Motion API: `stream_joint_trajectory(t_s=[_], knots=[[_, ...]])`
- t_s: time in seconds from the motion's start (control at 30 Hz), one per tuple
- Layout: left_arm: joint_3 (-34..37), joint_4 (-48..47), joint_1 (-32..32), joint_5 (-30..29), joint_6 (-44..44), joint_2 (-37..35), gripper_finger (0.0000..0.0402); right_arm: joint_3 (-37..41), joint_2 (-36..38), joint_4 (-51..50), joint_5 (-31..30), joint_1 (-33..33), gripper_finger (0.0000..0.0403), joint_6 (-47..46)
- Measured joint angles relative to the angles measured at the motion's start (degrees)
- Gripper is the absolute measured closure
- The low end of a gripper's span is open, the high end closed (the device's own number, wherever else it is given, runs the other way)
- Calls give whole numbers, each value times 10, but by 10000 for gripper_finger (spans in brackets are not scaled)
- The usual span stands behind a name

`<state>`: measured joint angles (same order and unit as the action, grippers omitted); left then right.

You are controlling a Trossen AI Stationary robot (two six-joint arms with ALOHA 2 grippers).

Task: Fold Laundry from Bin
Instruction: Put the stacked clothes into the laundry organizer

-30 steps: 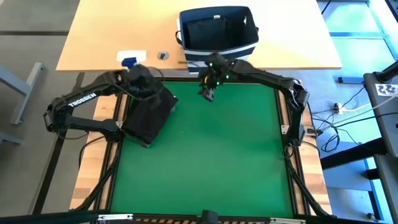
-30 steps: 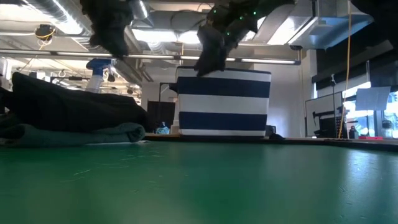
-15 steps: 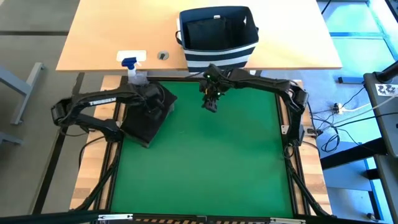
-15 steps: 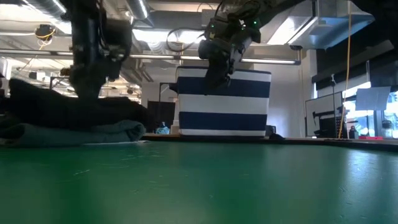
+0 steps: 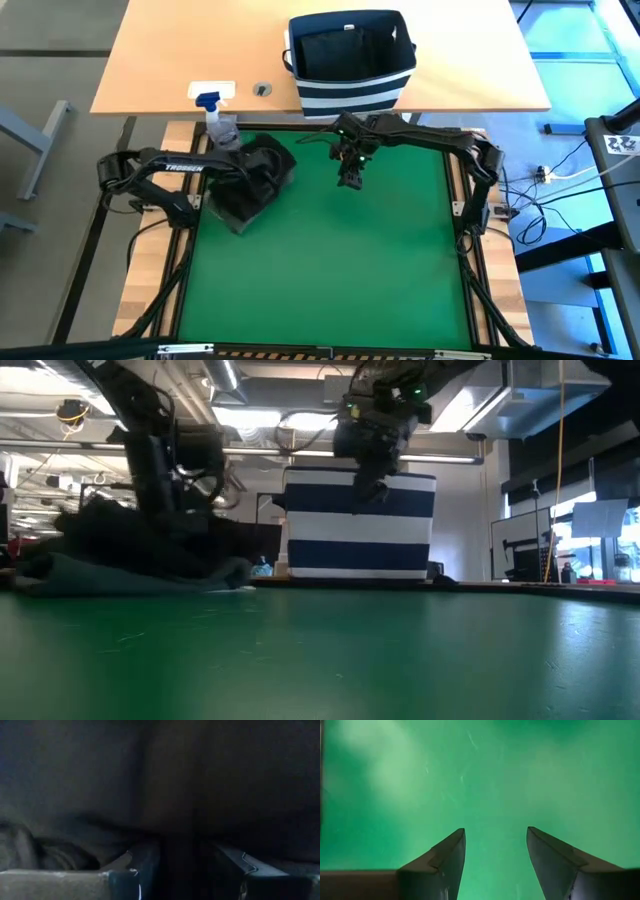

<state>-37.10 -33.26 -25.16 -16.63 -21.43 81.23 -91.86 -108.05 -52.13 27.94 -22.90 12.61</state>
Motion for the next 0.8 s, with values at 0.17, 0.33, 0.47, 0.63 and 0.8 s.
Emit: stream_joint_trajectory(t_s=[0.17,0.33,0.47,0.63,0.8], knots=[[-3,107,54,91,92,2,257,113,66,46,-34,0,215,-10],[-1,224,103,146,203,6,257,243,139,131,-38,1,228,-54],[-1,283,127,164,263,5,257,324,172,205,-9,1,228,-116],[-55,223,142,141,206,-19,257,342,165,243,-1,1,228,-218],[-149,84,149,115,155,-48,257,341,164,277,24,1,216,-304]])
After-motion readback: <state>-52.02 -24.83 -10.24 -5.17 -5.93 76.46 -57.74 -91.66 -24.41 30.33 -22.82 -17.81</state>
